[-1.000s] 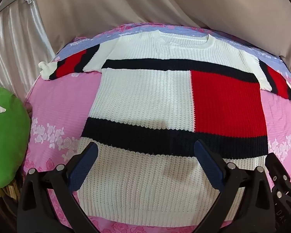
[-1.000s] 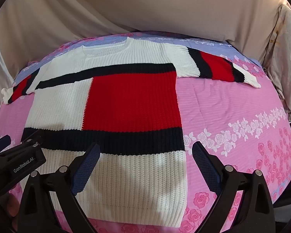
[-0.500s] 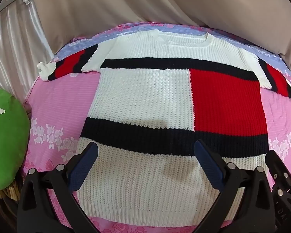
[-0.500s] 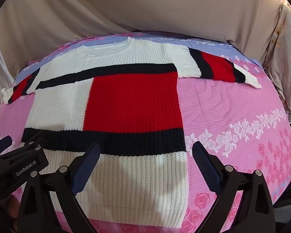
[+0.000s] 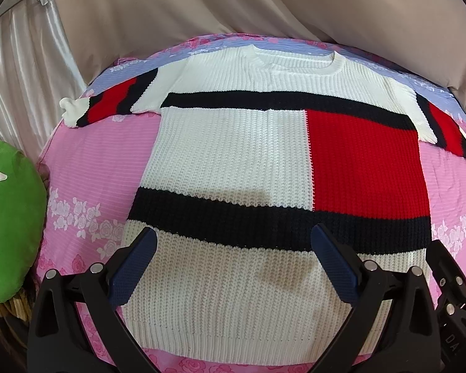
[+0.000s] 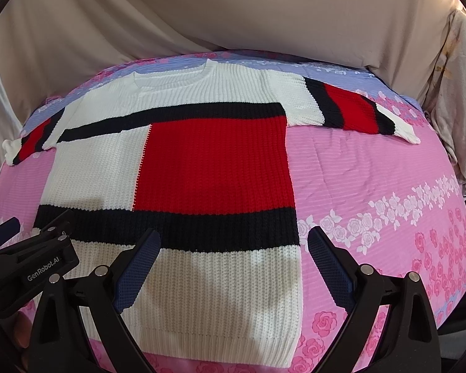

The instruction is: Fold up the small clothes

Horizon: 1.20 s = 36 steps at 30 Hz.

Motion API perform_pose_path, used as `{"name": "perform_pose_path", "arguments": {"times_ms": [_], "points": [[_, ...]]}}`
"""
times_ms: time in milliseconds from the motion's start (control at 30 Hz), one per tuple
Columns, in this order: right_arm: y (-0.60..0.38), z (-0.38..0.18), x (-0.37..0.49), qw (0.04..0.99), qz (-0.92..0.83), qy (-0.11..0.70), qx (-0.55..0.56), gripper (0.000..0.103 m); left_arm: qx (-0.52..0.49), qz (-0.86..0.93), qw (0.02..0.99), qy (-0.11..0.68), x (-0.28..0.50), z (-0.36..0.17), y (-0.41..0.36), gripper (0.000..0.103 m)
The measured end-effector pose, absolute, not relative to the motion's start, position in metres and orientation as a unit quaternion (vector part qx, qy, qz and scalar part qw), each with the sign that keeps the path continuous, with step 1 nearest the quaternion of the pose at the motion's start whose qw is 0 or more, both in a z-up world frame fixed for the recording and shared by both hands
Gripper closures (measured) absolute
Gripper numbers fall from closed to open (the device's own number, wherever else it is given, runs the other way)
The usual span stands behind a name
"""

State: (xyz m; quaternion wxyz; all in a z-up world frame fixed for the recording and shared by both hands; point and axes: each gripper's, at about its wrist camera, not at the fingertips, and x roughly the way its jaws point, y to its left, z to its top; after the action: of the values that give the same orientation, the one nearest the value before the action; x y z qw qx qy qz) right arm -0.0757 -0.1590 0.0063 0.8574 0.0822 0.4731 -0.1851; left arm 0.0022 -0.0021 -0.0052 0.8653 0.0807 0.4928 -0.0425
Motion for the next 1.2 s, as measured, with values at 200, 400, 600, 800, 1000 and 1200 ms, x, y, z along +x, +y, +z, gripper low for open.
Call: {"name": "perform_pose_path", "arguments": {"times_ms": [200,400,600,800,1000,1200], "points": [[-0.1588,0.0057,-0.0750,0.858,-0.185,0.472,0.082,0.009,0.079,-0.043,0.865,0.493,0.0023,-0.0051,-0.0009,0.006],[-0.1599,0.0063,-0.0752,0.857,-0.184,0.473,0.084,0.009,0.080,-0.043,0.864,0.495,0.0042,-0.0059,-0.0007,0.006],[-0.1601,0.0061,-0.0754,0.858,-0.185,0.473,0.084,0.009,0.080,-0.044,0.864,0.496,0.0043,-0.0063,-0.0009,0.006],[-0.1600,0.0055,-0.0746,0.857,-0.184,0.474,0.084,0.009,0.080,-0.043,0.864,0.495,0.0045,-0.0068,-0.0007,0.006],[-0.1595,0.0052,-0.0739,0.857,-0.185,0.474,0.083,0.009,0.083,-0.042,0.863,0.497,0.0059,-0.0084,-0.0031,0.006],[-0.1607,0.0045,-0.0725,0.856,-0.184,0.475,0.084,0.009,0.084,-0.044,0.862,0.498,0.0070,-0.0095,-0.0044,0.006]]}}
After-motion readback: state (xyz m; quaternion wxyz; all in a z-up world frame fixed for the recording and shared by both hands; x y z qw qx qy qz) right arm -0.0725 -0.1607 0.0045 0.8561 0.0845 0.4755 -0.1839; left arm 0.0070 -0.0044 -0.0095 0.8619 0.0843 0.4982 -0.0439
